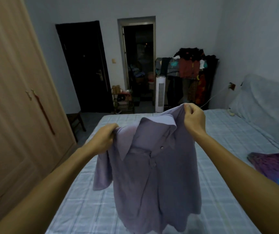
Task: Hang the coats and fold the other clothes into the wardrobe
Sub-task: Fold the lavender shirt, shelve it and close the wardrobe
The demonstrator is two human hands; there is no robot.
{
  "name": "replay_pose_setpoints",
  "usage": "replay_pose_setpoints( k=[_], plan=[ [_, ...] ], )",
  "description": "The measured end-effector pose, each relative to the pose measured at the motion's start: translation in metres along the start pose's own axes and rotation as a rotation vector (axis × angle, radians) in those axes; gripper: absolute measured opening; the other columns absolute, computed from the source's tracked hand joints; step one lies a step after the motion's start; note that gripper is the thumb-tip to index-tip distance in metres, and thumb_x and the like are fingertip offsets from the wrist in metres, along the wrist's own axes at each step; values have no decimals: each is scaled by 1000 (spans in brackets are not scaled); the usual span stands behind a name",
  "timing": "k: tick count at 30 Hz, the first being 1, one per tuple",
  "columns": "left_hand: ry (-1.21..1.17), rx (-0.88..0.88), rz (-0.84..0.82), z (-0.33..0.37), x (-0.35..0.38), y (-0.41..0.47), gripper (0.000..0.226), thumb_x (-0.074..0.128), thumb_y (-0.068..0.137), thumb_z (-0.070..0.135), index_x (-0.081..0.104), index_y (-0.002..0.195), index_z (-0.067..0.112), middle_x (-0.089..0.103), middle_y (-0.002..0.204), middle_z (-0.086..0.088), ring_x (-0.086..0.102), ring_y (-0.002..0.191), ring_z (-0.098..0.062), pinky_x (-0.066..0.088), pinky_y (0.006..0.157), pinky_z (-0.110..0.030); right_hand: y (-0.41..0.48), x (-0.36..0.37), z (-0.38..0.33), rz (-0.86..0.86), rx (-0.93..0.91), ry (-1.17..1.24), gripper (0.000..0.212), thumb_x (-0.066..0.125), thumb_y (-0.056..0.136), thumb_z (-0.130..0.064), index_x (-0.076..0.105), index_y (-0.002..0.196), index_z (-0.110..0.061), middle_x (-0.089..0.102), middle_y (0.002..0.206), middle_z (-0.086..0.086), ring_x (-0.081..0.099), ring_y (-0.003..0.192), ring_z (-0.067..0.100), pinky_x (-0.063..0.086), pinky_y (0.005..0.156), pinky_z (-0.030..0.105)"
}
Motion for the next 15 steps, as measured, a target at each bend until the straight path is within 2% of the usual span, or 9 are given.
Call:
replay_pose_setpoints(
  k=[2,4,7,9,11,13,15],
  plan=[
    [-60,10,67,-4,-6,-15,20,45,92,11,64,98,12,66,97,-5,59,90,-23,45,80,-37,-15,-9,-10,62,-58,-59,24,44,99,-25,66,102,-17,65,99,1,56,89,14,43,76,29],
    [-101,28,127,-7,-11,-32,20,48,95,7,66,103,11,68,100,-5,60,93,-20,46,83,-35,-32,-18,-19,128,-118,-115,20,47,98,-26,66,99,-18,64,95,-1,57,87,14,41,74,26],
    [-176,50,261,-4,-20,-58,19,46,98,12,65,96,9,68,93,-9,61,86,-24,49,79,-41,-60,-30,-36,198,-205,-170,18,49,97,-27,65,96,-19,66,89,-4,58,81,13,41,68,25],
    [-256,56,356,0,-28,-71,20,44,99,18,64,95,16,68,90,-6,62,83,-23,49,76,-38,-77,-35,-48,244,-253,-203,19,48,98,-27,64,98,-17,67,86,0,56,74,14,40,64,27],
    [-318,82,447,6,-39,-81,23,43,97,22,65,102,22,69,92,-1,63,84,-20,49,75,-34,-89,-40,-60,291,-304,-224,22,47,99,-29,63,100,-15,66,79,6,55,66,17,40,59,33],
    [-315,129,509,10,-52,-84,24,43,95,24,66,105,24,70,92,-2,64,82,-20,51,73,-34,-93,-43,-68,327,-368,-257,24,45,99,-31,63,101,-14,63,71,8,54,59,20,40,55,34],
    [-229,191,501,10,-62,-80,24,48,96,23,68,108,19,72,95,-4,65,82,-18,51,73,-33,-92,-47,-69,353,-402,-299,26,44,99,-32,63,102,-14,63,69,10,55,58,22,41,54,35]
  ],
)
Point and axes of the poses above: each hand's wrist, its own y-axis towards the middle knuckle, its own x-axis out of the palm, z = x × y, the point moved 2 cm from there along y, towards the middle knuckle
